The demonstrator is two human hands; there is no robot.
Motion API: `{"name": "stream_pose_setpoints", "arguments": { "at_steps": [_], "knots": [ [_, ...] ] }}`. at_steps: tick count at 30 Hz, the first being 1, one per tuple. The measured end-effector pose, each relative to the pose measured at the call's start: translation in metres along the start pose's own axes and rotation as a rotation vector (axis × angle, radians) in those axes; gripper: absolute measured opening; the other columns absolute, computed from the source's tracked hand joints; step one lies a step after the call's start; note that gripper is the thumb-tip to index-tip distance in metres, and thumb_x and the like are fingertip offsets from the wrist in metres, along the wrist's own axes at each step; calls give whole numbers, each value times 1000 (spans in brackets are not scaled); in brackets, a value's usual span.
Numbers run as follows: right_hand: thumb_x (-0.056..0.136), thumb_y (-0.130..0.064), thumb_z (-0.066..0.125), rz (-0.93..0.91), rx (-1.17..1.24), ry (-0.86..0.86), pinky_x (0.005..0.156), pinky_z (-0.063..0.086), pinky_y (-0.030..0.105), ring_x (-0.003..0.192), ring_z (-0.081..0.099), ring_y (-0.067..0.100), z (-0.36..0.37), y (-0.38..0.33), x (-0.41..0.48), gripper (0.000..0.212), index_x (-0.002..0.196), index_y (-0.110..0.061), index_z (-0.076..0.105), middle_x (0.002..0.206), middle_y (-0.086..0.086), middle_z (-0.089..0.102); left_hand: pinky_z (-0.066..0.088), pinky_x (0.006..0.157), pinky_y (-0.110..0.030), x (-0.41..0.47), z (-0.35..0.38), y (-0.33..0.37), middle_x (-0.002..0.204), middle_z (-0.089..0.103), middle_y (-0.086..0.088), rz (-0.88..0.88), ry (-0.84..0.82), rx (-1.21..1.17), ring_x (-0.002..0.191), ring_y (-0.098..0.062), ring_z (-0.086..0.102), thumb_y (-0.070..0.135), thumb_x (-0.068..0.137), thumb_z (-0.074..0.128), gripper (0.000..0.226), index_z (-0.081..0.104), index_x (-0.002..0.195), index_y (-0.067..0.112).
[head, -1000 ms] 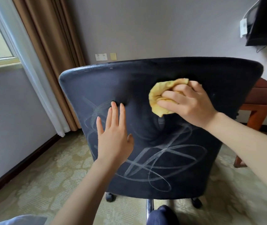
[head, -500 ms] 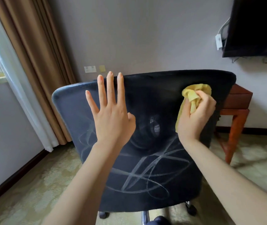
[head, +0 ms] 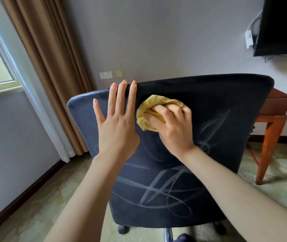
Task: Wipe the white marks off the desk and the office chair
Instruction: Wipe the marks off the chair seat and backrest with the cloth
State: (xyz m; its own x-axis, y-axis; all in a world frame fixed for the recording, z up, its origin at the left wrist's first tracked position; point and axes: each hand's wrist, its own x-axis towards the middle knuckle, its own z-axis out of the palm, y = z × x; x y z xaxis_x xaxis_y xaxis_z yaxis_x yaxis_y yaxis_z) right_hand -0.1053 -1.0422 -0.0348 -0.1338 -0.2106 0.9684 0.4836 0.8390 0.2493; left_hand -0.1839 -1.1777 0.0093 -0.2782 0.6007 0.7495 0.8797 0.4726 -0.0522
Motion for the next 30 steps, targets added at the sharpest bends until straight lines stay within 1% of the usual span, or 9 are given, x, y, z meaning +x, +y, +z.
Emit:
{"name": "stream_pose_setpoints", "arguments": {
  "at_steps": [4,8,11,14,16,19,24,27,30],
  "knots": [
    [93,-19,56,-19,-51,-9,83,37,39,96,46,20,-16,40,-11,23,99,-34,72,111,-7,46,-5,112,-56,0,0,-6,159,-6,2,-27,-38,0,145,-17,-15,-3,64,53,113,-15,149,26],
    [95,-21,51,87,-122,-33,86,37,43,101,43,26,-35,78,-25,18,111,-30,53,115,0,43,-3,112,-57,1,0,-7,159,-9,2,-53,-60,-5,145,-17,-17,1,66,58,113,-15,149,25],
    [94,-24,54,347,-99,2,88,40,47,105,43,31,-45,96,-34,19,113,-22,52,118,5,43,-4,112,-58,1,0,-4,159,-10,2,-68,-74,-22,145,-18,-18,4,68,61,114,-16,149,25],
    [92,-24,53,763,-25,86,89,44,51,107,49,36,-50,98,-38,30,116,-7,56,120,18,51,-5,112,-58,1,0,-3,159,-12,2,-67,-77,-40,144,-18,-19,4,68,60,115,-20,147,27],
    [92,-22,52,992,29,177,95,43,46,112,50,34,-46,89,-31,36,121,-2,52,123,20,51,-5,112,-57,1,0,-1,159,-13,2,-65,-76,-55,144,-18,-20,4,69,60,116,-24,144,29],
    [94,-20,52,1131,70,290,100,41,39,118,48,31,-35,62,-17,37,126,-1,51,129,19,50,-6,112,-56,0,1,0,158,-15,3,-68,-67,-64,144,-18,-21,3,70,59,114,-22,146,28],
    [92,-13,56,778,53,130,97,40,49,111,53,34,-23,21,-29,24,113,-3,63,120,15,55,-6,112,-57,1,1,-6,159,-13,3,-52,-64,-48,144,-18,-20,4,71,60,112,-17,149,27],
    [89,-13,60,359,21,-35,97,37,46,107,51,29,-23,16,-45,18,103,-14,71,115,3,54,-7,112,-56,1,2,-8,159,-13,2,-53,-62,-51,144,-18,-19,4,70,60,113,-18,148,27],
    [86,-13,65,-94,-81,-119,90,39,35,101,52,17,-24,20,-48,18,87,-27,74,98,-6,69,-6,112,-57,1,3,-10,159,-12,2,-63,-54,-58,144,-19,-19,5,69,60,113,-18,149,26]
  ]
}}
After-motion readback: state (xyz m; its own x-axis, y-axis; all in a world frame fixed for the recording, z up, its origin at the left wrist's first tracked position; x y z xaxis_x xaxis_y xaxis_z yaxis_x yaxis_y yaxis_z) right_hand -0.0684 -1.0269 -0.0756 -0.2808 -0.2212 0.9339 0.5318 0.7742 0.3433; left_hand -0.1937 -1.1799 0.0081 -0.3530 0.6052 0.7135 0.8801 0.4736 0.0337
